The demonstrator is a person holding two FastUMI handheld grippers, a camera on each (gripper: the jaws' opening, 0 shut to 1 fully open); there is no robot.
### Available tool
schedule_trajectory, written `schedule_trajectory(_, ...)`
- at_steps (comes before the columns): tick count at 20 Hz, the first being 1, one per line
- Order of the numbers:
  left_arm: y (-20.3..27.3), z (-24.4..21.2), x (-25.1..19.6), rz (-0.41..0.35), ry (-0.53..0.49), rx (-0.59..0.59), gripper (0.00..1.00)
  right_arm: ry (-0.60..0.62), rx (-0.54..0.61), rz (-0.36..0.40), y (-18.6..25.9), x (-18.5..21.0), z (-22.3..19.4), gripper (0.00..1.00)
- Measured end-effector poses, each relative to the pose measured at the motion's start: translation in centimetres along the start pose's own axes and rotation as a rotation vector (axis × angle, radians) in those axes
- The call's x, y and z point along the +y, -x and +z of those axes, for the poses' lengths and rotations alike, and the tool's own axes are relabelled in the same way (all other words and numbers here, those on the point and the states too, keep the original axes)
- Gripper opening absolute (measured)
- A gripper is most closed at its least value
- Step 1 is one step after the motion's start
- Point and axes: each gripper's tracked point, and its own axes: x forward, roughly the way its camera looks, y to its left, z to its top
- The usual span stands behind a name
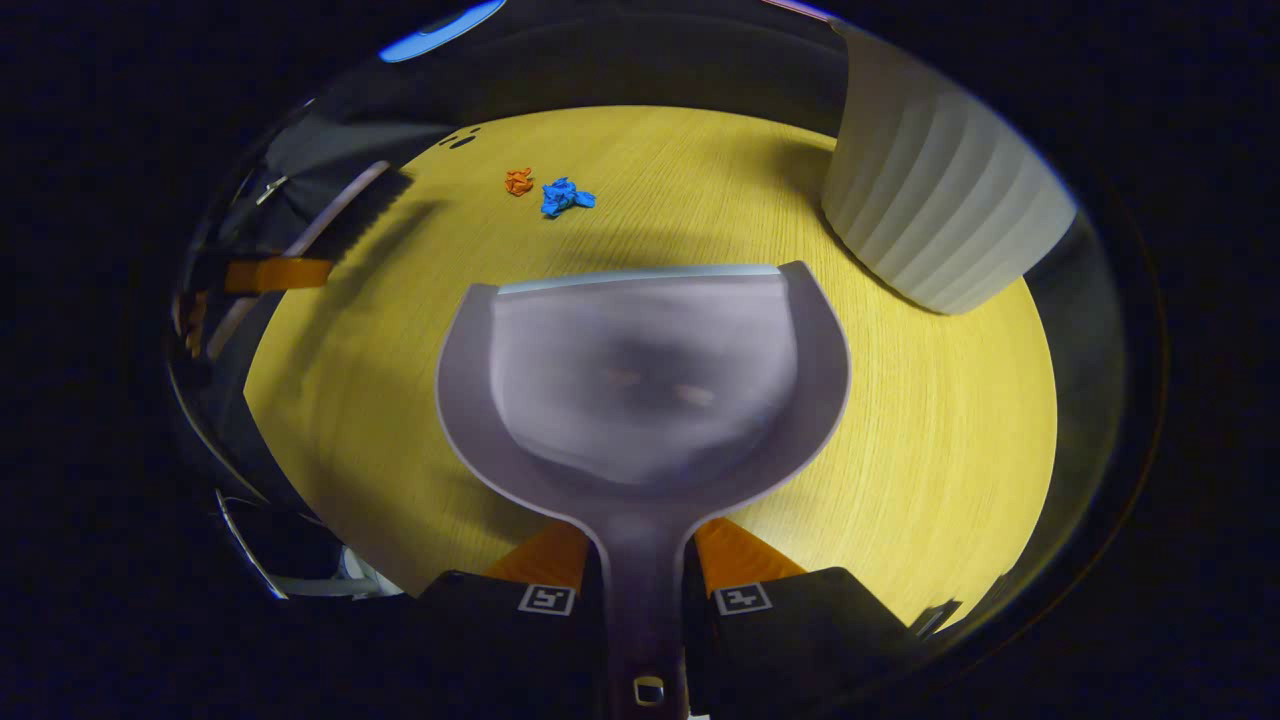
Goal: Pick up the small broom and dustpan from the desktop, sweep the trash into the dustpan with the broom, and then empty the trash into the garbage bin.
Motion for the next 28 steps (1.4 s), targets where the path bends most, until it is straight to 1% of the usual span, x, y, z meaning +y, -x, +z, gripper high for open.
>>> schedule_trajectory(3, -3.0, 3.7, -0.1, 0.004, -0.094, 0.020, 0.25, 0.020, -0.011, 0.013, 0.6, -1.1, 0.6, 0.35)
schedule_trajectory(4, -4.2, 4.9, -0.3, 0.004, -0.131, 0.028, 0.25, 0.030, -0.013, 0.019, 1.0, -1.6, 0.9, 0.32)
schedule_trajectory(5, -5.3, 5.8, -0.2, 0.010, -0.174, 0.034, 0.24, 0.049, -0.014, 0.021, 1.3, -2.0, 1.0, 0.32)
schedule_trajectory(6, -6.2, 6.8, -0.4, 0.011, -0.219, 0.039, 0.25, 0.076, -0.016, 0.019, 1.3, -2.5, 1.3, 0.32)
schedule_trajectory(7, -7.1, 7.7, -0.8, 0.001, -0.266, 0.044, 0.25, 0.108, -0.018, 0.013, 1.3, -3.0, 1.5, 0.39)
schedule_trajectory(8, -7.9, 8.5, -1.3, -0.014, -0.316, 0.050, 0.25, 0.138, -0.014, 0.009, 1.2, -3.5, 1.6, 0.39)
schedule_trajectory(9, -8.3, 9.2, -1.5, -0.026, -0.370, 0.056, 0.25, 0.161, -0.009, 0.008, 1.0, -3.9, 1.6, 0.35)
schedule_trajectory(10, -8.9, 9.8, -1.9, -0.042, -0.424, 0.068, 0.25, 0.174, 0.001, 0.010, 0.9, -4.3, 1.5, 0.39)
schedule_trajectory(11, -9.2, 10.4, -2.4, -0.065, -0.474, 0.067, 0.25, 0.176, 0.010, 0.019, 0.9, -4.4, 1.3, 0.35)
schedule_trajectory(15, -9.9, 11.1, -5.3, -0.165, -0.660, 0.099, 0.25, 0.194, 0.015, 0.035, 0.7, -4.4, 1.4, 0.35)
schedule_trajectory(19, -8.9, 8.9, -9.5, -0.287, -0.720, 0.180, 0.25, 0.229, 0.024, 0.066, 0.5, -3.3, 2.0, 0.35)
schedule_trajectory(20, -8.6, 8.3, -10.6, -0.313, -0.725, 0.202, 0.23, 0.243, 0.023, 0.066, 0.2, -3.2, 2.2, 0.35)
schedule_trajectory(21, -8.3, 7.6, -11.4, -0.334, -0.734, 0.224, 0.25, 0.253, 0.021, 0.066, 0.1, -3.2, 2.2, 0.35)
schedule_trajectory(24, -7.0, 5.5, -14.7, -0.420, -0.773, 0.299, 0.25, 0.277, 0.017, 0.059, -0.1, -2.8, 1.9, 0.35)
schedule_trajectory(25, -6.3, 4.7, -15.9, -0.461, -0.775, 0.323, 0.24, 0.286, 0.010, 0.054, 0.0, -2.6, 1.8, 0.36)
schedule_trajectory(26, -5.6, 3.8, -17.1, -0.496, -0.771, 0.345, 0.25, 0.292, 0.003, 0.050, 0.2, -2.4, 1.7, 0.35)
schedule_trajectory(28, -4.7, 2.6, -19.1, -0.558, -0.724, 0.378, 0.25, 0.291, -0.007, 0.044, 0.3, -2.2, 1.4, 0.35)
